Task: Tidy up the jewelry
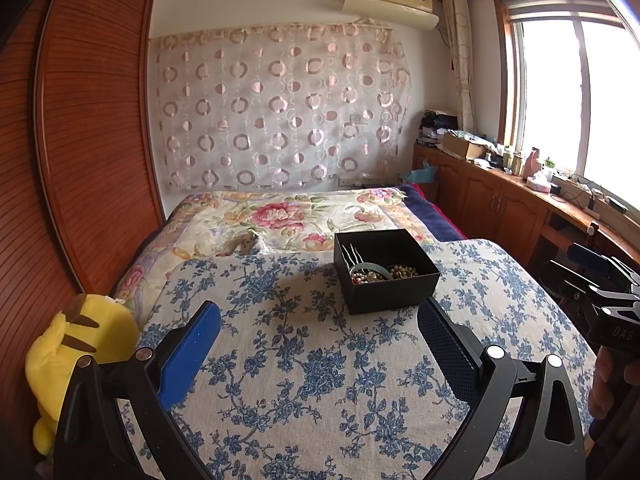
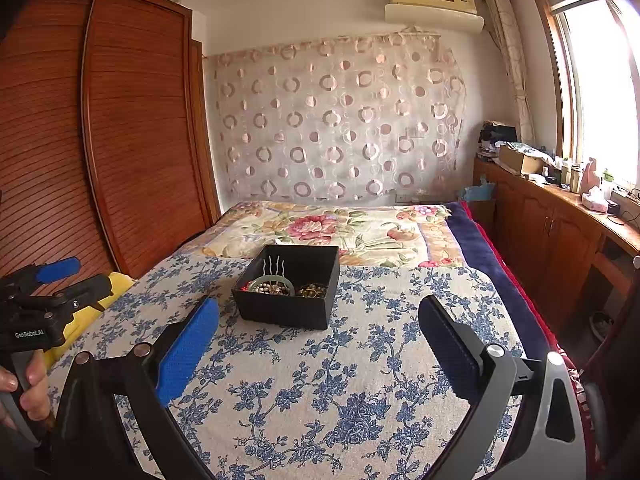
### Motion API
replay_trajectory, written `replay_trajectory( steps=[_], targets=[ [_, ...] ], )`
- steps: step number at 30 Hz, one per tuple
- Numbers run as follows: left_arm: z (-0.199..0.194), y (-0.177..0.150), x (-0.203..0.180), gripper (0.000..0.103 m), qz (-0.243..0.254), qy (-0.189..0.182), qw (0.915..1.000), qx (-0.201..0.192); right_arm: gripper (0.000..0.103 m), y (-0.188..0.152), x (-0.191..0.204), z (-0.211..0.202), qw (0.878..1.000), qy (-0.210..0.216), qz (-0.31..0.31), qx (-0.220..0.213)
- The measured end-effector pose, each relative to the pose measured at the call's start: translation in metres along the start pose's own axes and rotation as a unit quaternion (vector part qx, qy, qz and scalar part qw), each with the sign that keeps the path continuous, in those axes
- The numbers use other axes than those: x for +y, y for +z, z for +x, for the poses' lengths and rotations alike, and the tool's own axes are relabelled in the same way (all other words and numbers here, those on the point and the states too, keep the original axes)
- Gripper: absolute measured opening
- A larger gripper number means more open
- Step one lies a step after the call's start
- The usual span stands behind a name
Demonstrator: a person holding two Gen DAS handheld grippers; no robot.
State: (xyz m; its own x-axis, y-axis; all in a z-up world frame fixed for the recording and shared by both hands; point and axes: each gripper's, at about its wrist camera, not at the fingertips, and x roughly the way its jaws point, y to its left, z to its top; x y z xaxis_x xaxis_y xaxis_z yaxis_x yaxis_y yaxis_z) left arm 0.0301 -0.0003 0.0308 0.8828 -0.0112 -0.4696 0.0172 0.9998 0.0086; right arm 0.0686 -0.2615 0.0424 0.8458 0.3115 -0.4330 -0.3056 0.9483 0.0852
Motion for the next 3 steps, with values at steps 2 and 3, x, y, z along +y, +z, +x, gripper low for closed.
replay_trajectory(
  steps=[2, 3],
  targets=[
    [0.0000, 0.0002, 0.0000, 0.095, 0.001, -0.001, 1.0000, 0.000, 0.100, -0.0002, 0.0000, -0.0001, 1.000, 0.000, 0.000, 0.000],
    [-0.0002, -0.0007, 0.0003, 0.095, 0.001, -0.001, 1.0000, 0.000, 0.100, -0.0002, -0.0002, 0.0000, 1.000, 0.000, 0.000, 0.000]
  ],
)
